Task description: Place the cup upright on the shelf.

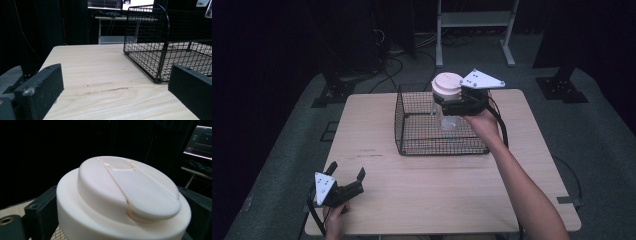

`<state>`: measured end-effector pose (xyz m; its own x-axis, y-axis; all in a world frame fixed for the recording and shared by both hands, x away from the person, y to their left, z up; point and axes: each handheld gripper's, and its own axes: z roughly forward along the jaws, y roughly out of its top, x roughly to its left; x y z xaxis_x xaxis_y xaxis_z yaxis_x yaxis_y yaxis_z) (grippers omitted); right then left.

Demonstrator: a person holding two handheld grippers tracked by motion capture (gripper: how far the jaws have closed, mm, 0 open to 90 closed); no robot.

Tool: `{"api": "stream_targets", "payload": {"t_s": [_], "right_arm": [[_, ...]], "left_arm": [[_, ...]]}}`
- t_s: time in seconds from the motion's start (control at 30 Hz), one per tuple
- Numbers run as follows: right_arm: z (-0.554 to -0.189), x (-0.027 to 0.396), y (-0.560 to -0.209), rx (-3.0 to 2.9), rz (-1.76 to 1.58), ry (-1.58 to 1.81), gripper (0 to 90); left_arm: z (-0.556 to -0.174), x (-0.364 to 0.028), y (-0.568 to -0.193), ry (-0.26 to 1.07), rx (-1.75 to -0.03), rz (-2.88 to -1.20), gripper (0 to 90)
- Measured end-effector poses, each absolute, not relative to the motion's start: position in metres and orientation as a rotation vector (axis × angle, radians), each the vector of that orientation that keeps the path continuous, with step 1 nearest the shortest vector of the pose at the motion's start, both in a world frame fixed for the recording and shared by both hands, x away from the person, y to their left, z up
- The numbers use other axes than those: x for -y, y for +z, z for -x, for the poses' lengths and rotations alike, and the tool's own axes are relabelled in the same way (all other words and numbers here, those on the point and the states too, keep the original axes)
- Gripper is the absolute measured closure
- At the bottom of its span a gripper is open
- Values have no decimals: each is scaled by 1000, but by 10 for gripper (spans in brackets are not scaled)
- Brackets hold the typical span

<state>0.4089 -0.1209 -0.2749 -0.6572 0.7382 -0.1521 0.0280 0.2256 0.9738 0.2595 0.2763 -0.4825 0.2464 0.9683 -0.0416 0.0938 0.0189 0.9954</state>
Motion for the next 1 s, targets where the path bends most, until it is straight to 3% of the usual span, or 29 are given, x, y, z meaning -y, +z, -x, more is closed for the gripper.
{"api": "stream_targets", "payload": {"t_s": [1.0], "right_arm": [[-450,110,-315,-1891,-786,1387,44]], "left_arm": [[-259,-277,-482,951,-1098,-1360,0]]}}
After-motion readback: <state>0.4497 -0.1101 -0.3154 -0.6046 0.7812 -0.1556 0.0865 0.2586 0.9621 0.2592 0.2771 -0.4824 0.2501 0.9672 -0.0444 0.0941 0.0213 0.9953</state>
